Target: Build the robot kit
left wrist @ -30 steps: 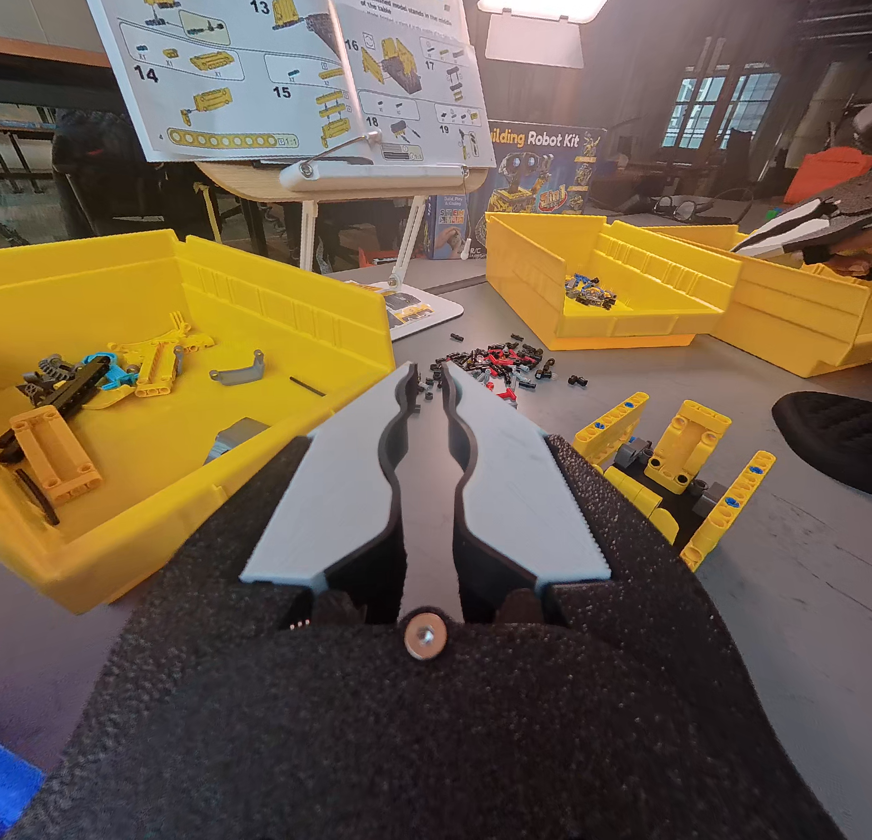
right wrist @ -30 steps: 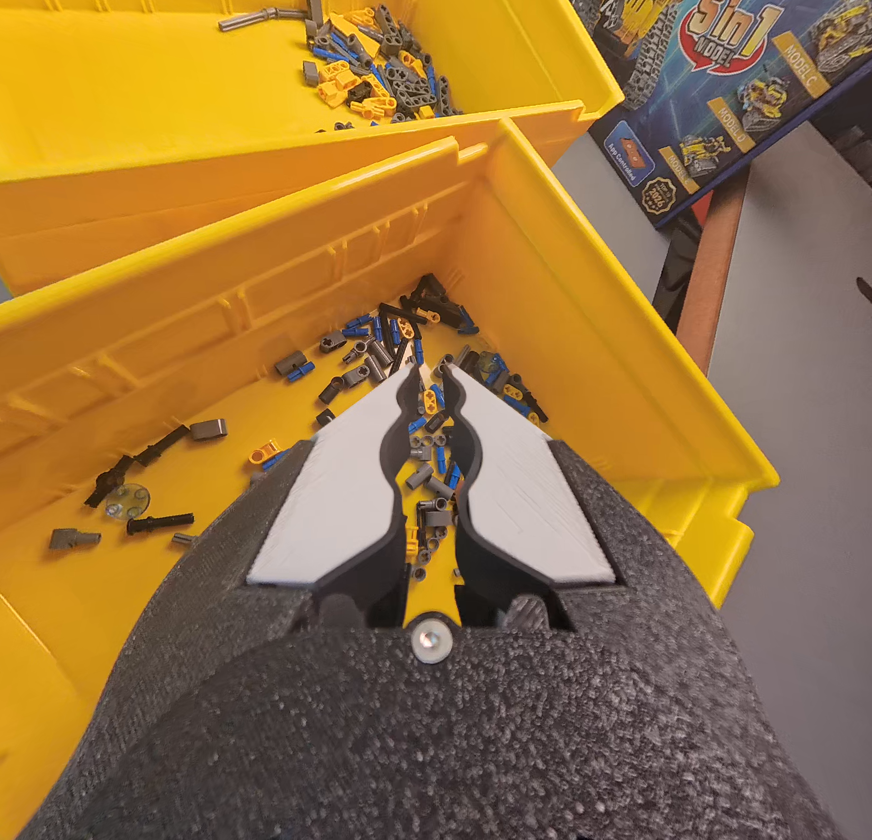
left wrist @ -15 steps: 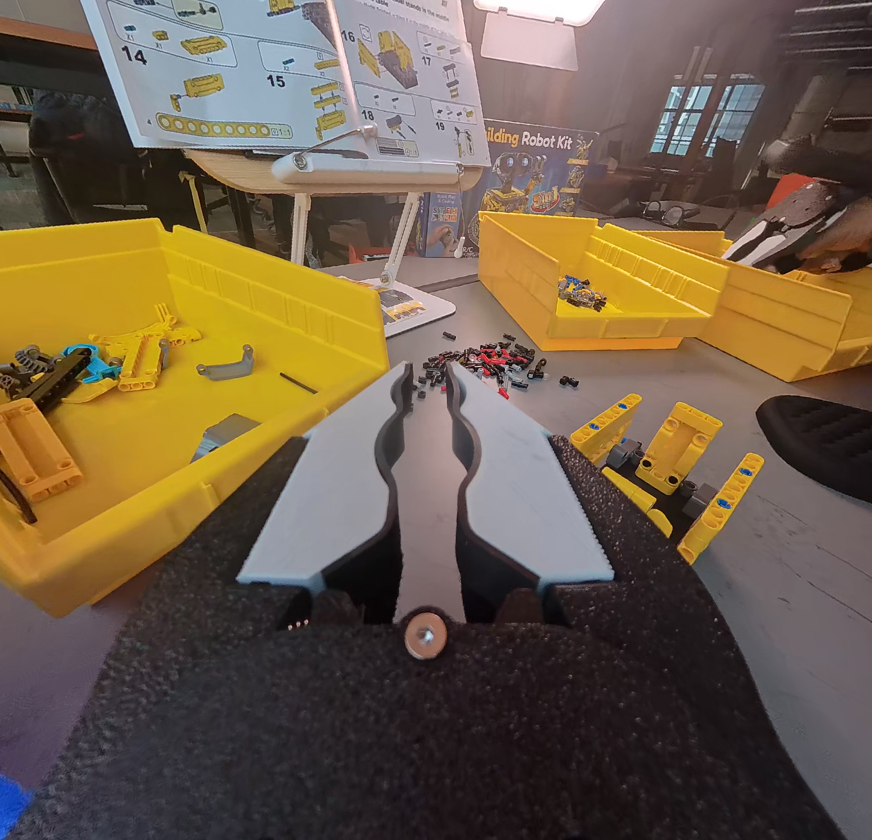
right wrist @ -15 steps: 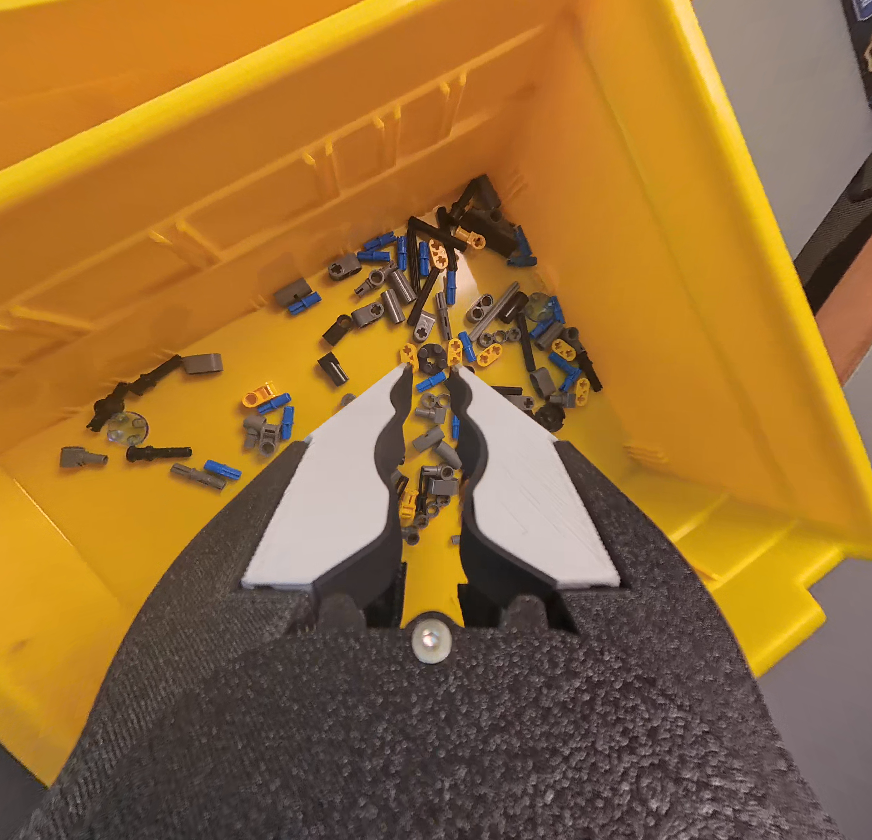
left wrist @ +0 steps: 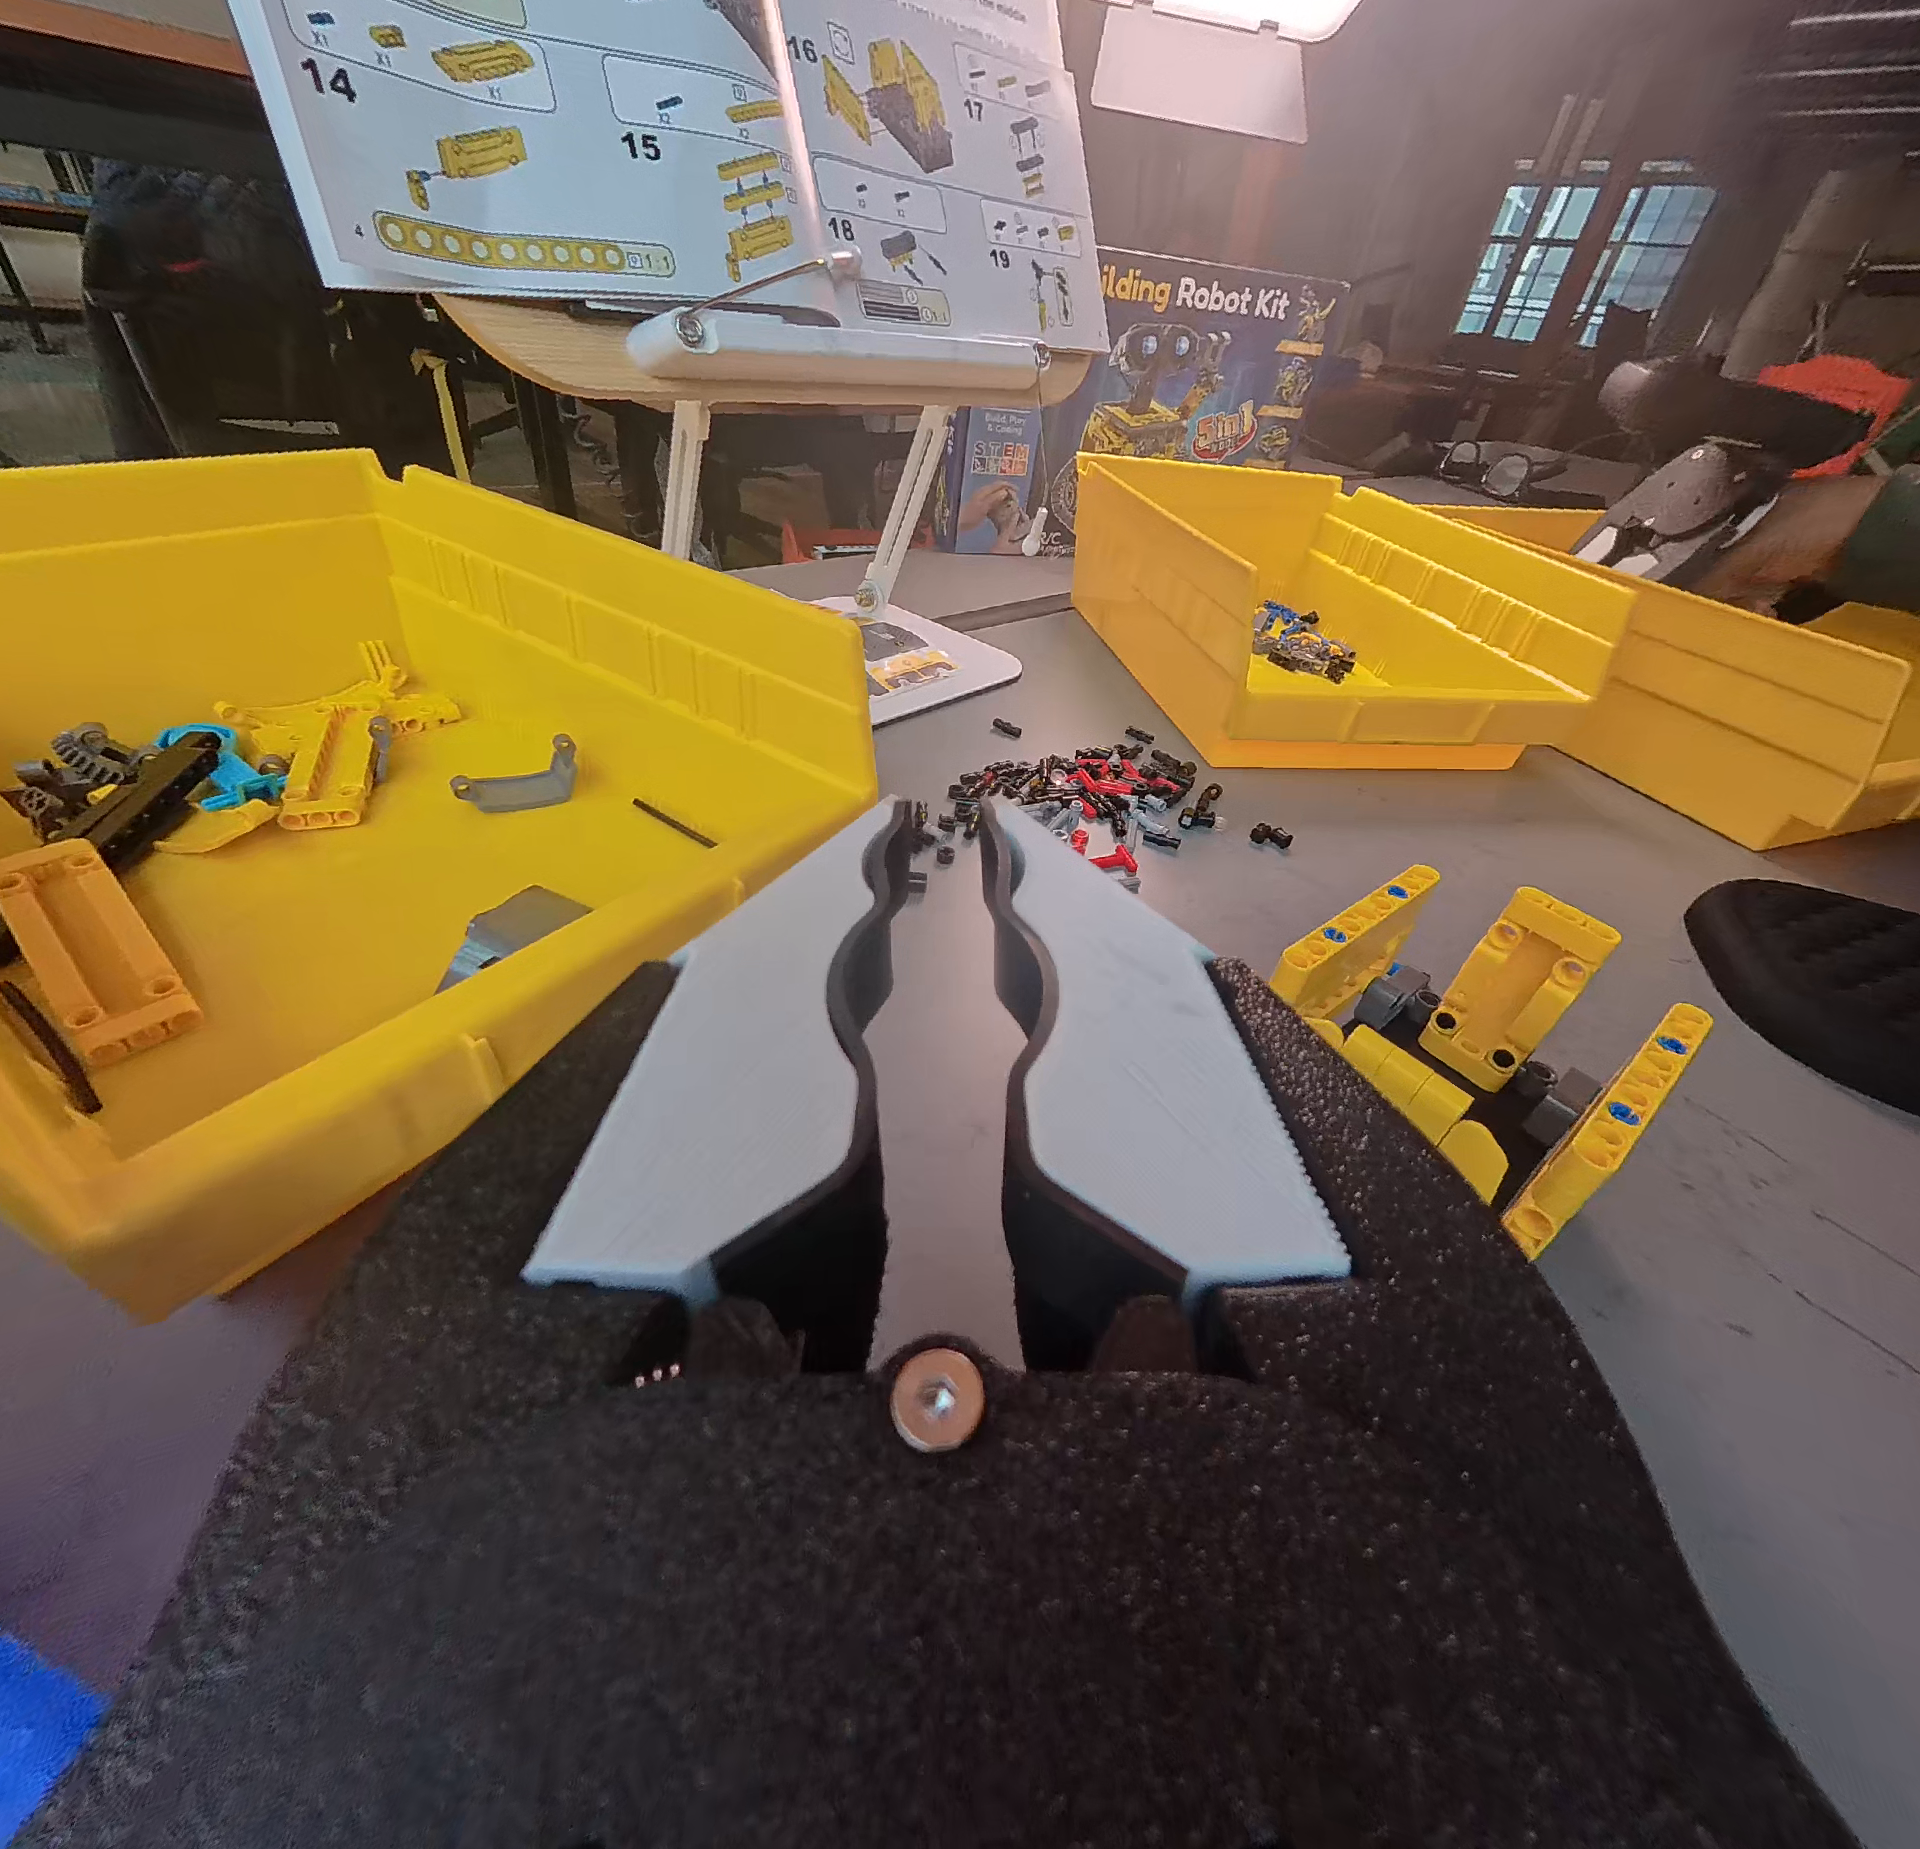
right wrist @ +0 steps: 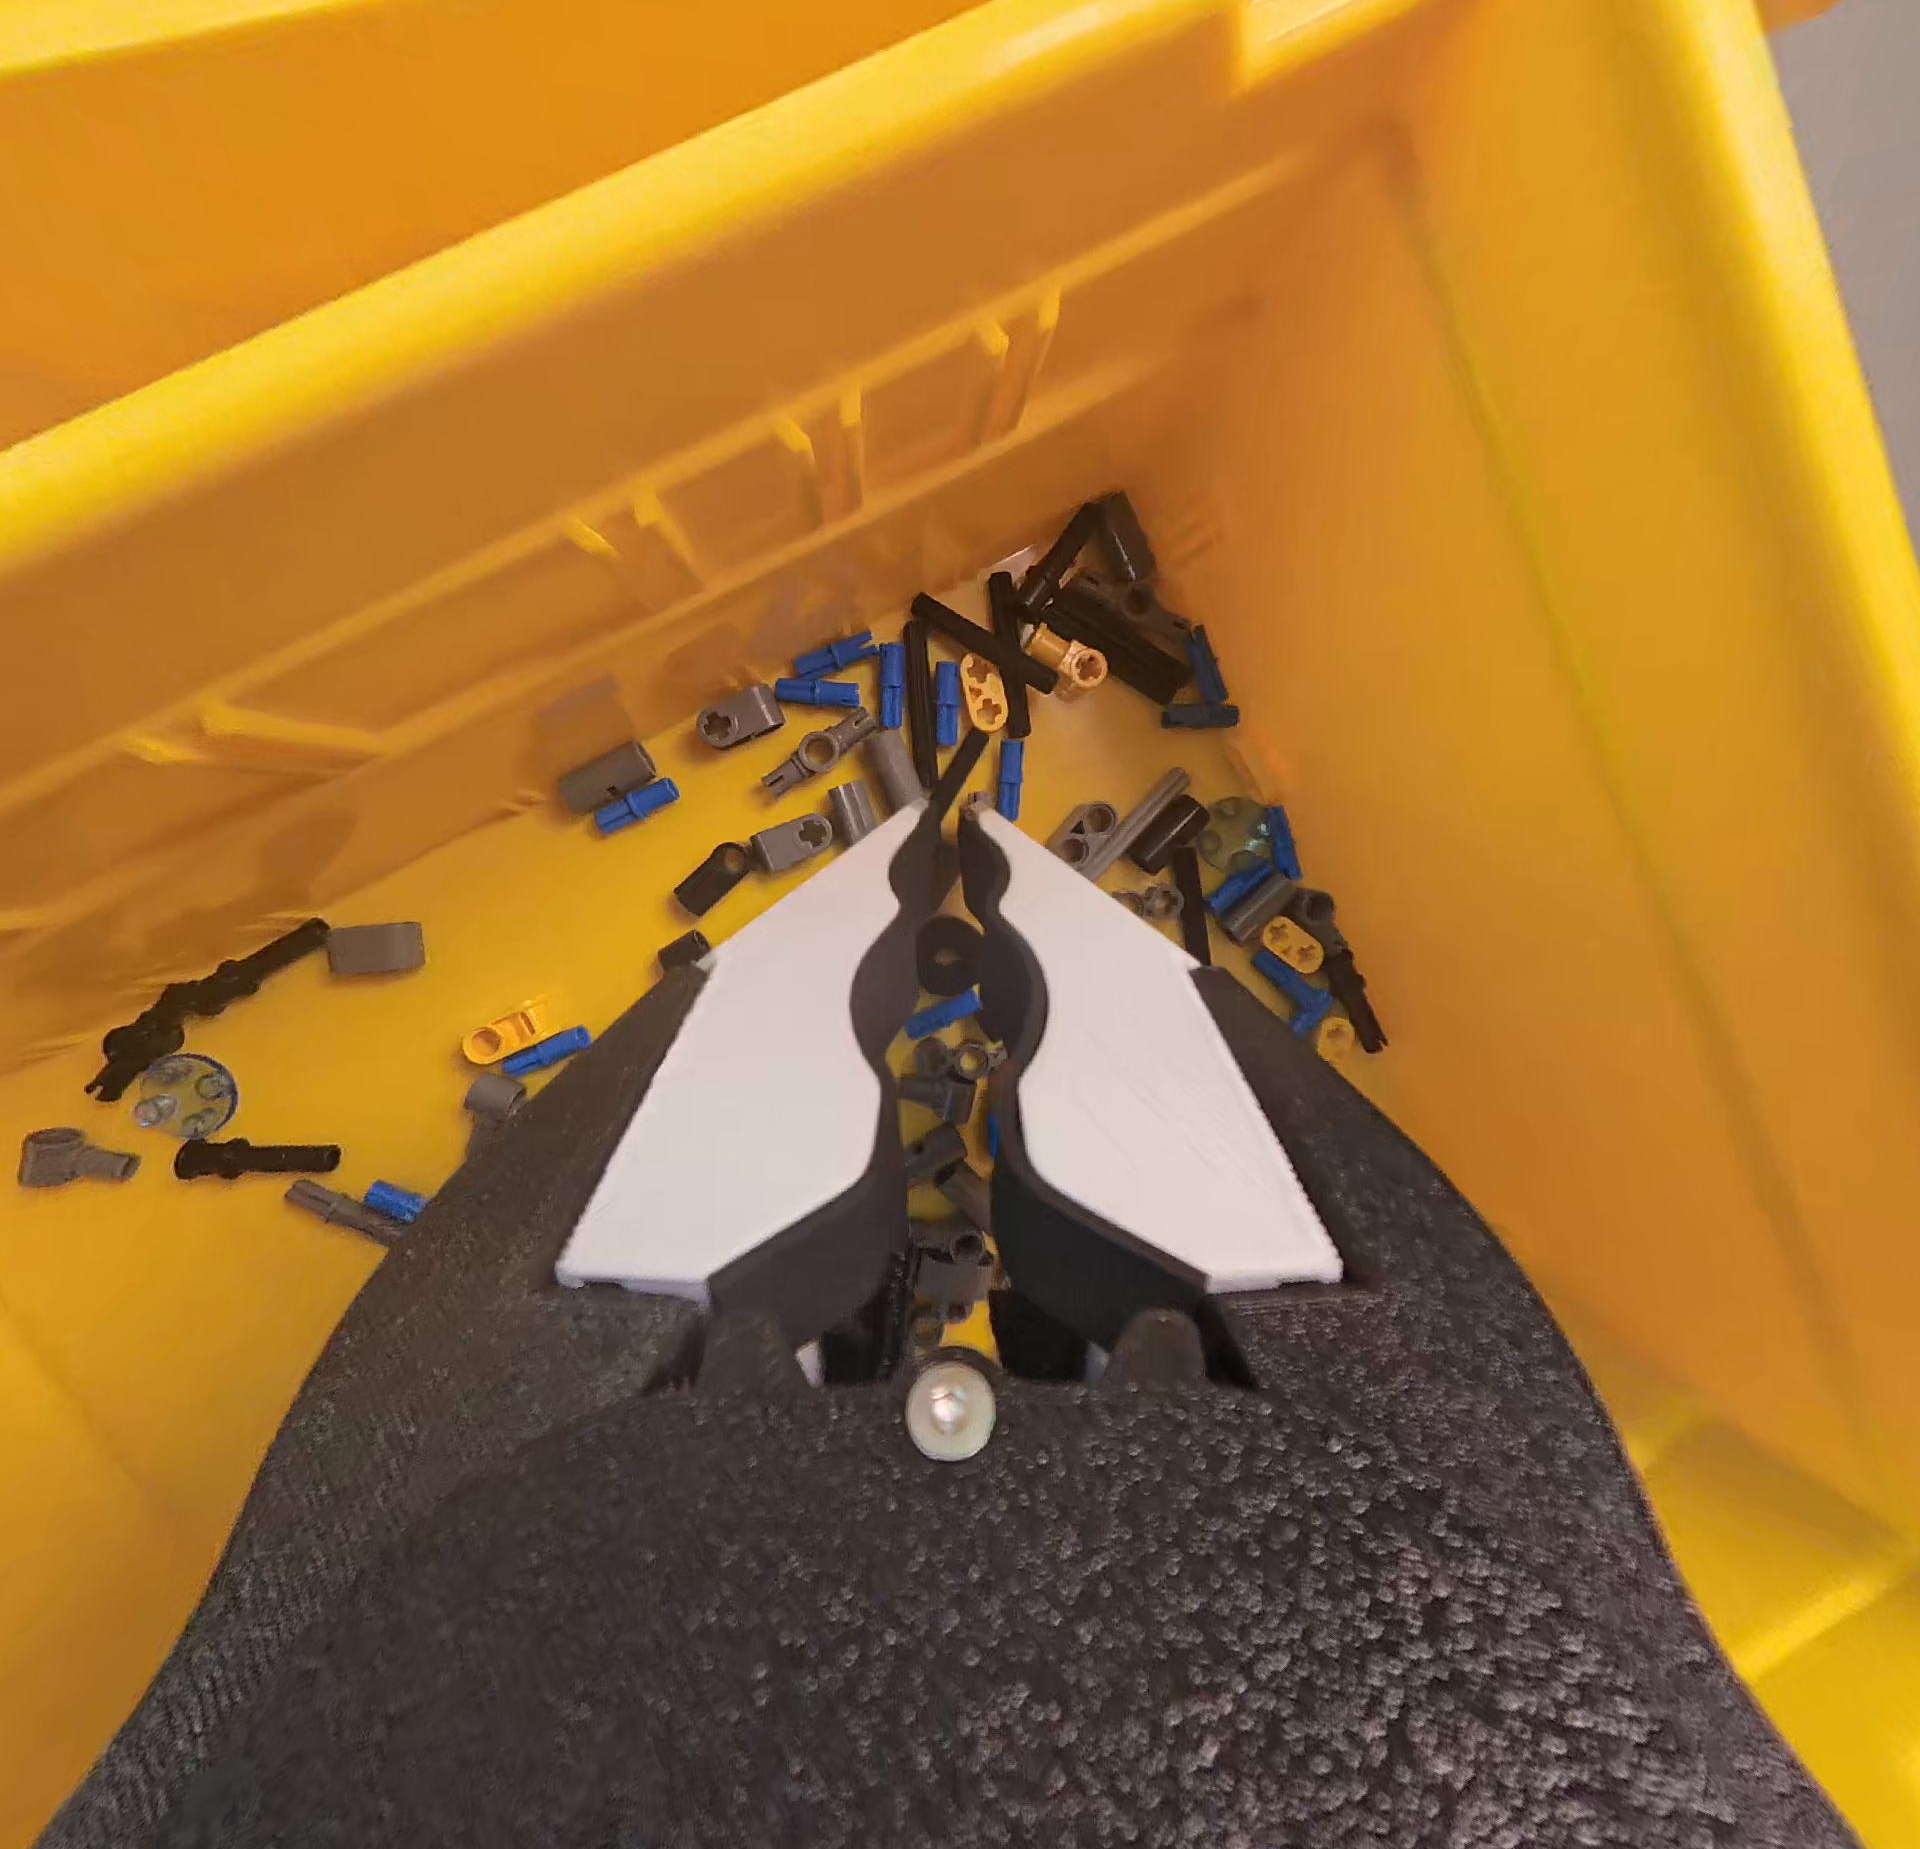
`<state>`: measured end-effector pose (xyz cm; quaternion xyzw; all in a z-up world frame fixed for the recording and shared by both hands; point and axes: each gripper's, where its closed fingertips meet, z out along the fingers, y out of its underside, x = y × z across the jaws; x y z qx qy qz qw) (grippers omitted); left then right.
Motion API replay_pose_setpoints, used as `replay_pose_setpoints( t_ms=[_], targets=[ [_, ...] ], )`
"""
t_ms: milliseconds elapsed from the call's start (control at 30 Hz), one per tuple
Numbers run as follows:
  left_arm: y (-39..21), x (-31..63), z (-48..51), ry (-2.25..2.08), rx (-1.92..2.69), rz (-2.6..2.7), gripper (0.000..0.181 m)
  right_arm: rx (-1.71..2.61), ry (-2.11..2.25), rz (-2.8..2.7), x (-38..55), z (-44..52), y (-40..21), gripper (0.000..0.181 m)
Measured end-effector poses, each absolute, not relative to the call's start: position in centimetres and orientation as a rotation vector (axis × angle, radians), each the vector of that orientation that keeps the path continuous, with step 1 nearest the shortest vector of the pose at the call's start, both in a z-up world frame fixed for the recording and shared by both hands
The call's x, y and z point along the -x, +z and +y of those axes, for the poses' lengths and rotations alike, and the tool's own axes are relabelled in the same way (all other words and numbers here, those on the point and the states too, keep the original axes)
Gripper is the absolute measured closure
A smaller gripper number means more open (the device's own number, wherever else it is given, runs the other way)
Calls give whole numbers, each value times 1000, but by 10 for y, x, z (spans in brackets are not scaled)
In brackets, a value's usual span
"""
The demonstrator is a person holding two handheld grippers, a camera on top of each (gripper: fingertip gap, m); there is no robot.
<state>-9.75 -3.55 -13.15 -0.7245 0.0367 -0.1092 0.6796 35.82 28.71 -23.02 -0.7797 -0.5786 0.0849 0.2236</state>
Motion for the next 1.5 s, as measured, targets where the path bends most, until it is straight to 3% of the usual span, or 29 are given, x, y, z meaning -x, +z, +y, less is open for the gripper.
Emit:
replay_pose_setpoints(
  t_ms=[300, 567, 767, 967, 1200, 1333, 1500],
  targets=[
    [-133, 100, -35, -244, 1637, 68, 170, 2173, 240, -1628, -358, 283, -235, 170],
    [-134, 98, -36, -239, 1643, 83, 170, 2173, 259, -1593, -358, 285, -232, 179],
    [-138, 97, -32, -228, 1675, 159, 171, 1933, 267, -1427, -339, 271, -135, 179],
    [-135, 96, -18, -238, 1648, 226, 170, 1639, 416, -1549, -249, 165, -64, 179],
    [-132, 90, -23, -249, 1630, 262, 169, 1619, 582, -1796, -138, 60, -149, 178],
    [-130, 89, -31, -259, 1623, 249, 169, 1726, 609, -1849, -117, 40, -208, 178],
    [-122, 89, -34, -286, 1602, 217, 168, 1771, 590, -1853, -108, 30, -228, 178]
  ],
)
